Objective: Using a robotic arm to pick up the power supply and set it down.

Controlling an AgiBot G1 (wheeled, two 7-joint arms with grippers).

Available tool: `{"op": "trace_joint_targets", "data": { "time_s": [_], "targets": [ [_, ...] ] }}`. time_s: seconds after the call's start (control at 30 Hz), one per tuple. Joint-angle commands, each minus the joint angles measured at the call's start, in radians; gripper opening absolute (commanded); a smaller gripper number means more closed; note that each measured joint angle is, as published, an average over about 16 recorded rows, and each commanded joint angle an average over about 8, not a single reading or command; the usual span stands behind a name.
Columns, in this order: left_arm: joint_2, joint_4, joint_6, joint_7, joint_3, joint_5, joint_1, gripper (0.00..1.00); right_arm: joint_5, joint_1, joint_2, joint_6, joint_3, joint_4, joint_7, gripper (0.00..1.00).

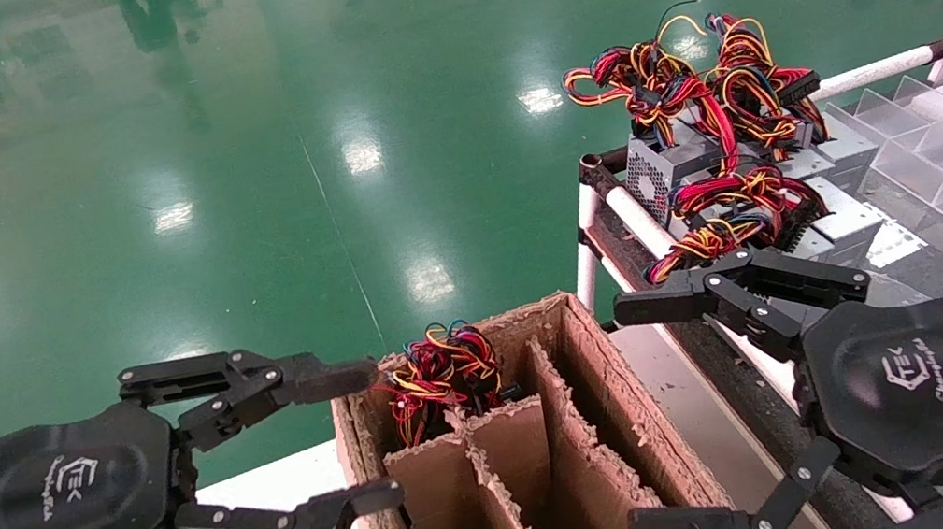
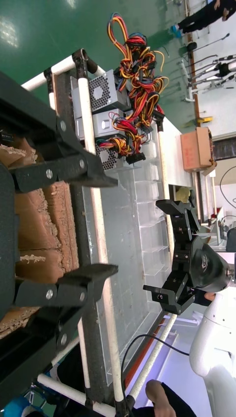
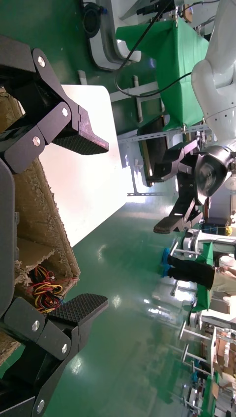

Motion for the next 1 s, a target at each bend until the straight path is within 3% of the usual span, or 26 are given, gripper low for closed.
{"op": "trace_joint_targets", "data": {
  "time_s": [0.03, 0.7, 0.97, 1.0],
  "targets": [
    [0.0, 0.0, 0.0, 0.0, 0.0, 0.0, 0.0, 0.0, 0.0, 0.0, 0.0, 0.0, 0.0, 0.0, 0.0, 1.0],
    [0.0, 0.0, 0.0, 0.0, 0.0, 0.0, 0.0, 0.0, 0.0, 0.0, 0.0, 0.0, 0.0, 0.0, 0.0, 1.0],
    [0.0, 0.0, 0.0, 0.0, 0.0, 0.0, 0.0, 1.0, 0.0, 0.0, 0.0, 0.0, 0.0, 0.0, 0.0, 1.0],
    [0.0, 0.0, 0.0, 0.0, 0.0, 0.0, 0.0, 1.0, 0.0, 0.0, 0.0, 0.0, 0.0, 0.0, 0.0, 1.0]
  ]
}}
